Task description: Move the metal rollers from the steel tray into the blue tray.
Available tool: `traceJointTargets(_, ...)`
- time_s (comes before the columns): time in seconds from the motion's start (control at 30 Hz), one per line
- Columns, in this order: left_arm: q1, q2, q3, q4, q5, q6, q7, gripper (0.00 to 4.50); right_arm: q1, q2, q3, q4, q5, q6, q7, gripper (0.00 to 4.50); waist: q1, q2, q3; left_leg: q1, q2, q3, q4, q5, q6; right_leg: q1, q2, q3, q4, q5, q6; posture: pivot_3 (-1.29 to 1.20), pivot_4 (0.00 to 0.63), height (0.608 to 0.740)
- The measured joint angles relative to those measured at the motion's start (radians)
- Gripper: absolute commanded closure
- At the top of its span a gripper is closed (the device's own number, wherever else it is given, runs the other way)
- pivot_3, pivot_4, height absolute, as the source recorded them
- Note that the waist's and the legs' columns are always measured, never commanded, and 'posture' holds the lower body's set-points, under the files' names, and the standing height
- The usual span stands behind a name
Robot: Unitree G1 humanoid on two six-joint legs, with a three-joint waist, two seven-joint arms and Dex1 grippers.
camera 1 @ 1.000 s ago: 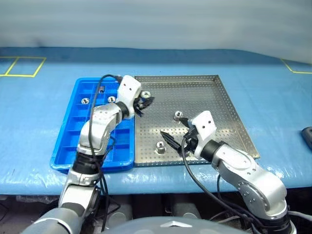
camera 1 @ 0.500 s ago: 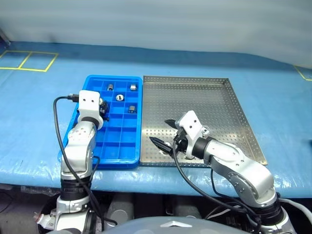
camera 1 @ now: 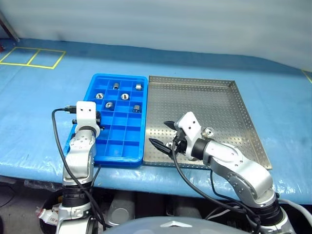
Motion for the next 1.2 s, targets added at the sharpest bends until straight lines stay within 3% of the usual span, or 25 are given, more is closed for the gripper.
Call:
traceJointTargets(0.23,-0.042,-0.013,-0.005,0.007,-0.026,-0.034,-0.021,0.18,0.042,0.005,-0.015,-0.03,-0.006,0.006,-0.028,0.0,-0.001,0.0,0.0,-0.001,0.0,0.0,0.001,0.0,0.0,0.0,0.0,-0.001,0.0,0.0,0.0,0.17,0.15,0.74)
traceJointTargets(0.37,-0.177,0.025,-0.031,0.002,-0.094,-0.152,-0.138,0.18,0.087,0.006,-0.053,-0.064,-0.006,0.008,-0.05,0.0,-0.002,0.0,0.0,-0.003,0.0,0.001,0.001,0.0,0.0,0.0,0.0,-0.002,0.0,0.0,0.0,0.14,0.15,0.74)
traceJointTargets(0.57,-0.326,0.066,-0.184,0.033,-0.262,-0.214,-0.471,0.18,0.166,0.006,-0.12,-0.119,-0.002,0.012,-0.087,0.0,-0.024,0.0,0.0,-0.003,-0.001,0.002,0.001,0.0,0.001,0.0,-0.001,-0.001,-0.001,0.0,0.0,0.08,0.15,0.74)
traceJointTargets(0.73,-0.393,0.142,-0.342,0.22,-0.289,-0.212,-0.71,0.18,0.255,-0.007,-0.178,-0.165,0.004,0.025,-0.106,0.0,-0.056,0.0,0.0,-0.002,-0.001,0.002,0.001,0.0,0.002,0.0,0.001,-0.001,0.0,-0.001,-0.001,0.02,0.15,0.74)
traceJointTargets(0.83,-0.446,0.137,-0.418,0.358,-0.288,-0.221,-0.824,0.18,0.302,-0.01,-0.201,-0.198,0.006,0.029,-0.116,0.0,-0.07,0.0,0.0,-0.002,-0.001,0.002,0.002,0.0,0.002,0.0,0.001,0.0,0.0,-0.001,-0.001,-0.01,0.15,0.74)
traceJointTargets(1.0,-0.536,0.03,-0.486,0.634,-0.219,-0.33,-0.832,0.18,0.348,0.011,-0.2,-0.225,0.005,0.03,-0.156,0.0,-0.082,0.0,0.0,-0.002,-0.001,0.003,0.002,0.0,0.002,-0.001,0.001,0.001,-0.001,0.0,0.0,-0.05,0.15,0.74)
traceJointTargets(1.2,-0.608,-0.114,-0.508,0.897,-0.126,-0.471,-0.723,0.18,0.365,0.038,-0.195,-0.233,-0.008,0.029,-0.194,0.0,-0.089,0.0,0.0,-0.003,-0.001,0.003,0.002,0.0,0.002,-0.002,0.001,0.001,-0.001,0.0,0.0,-0.07,0.15,0.74)
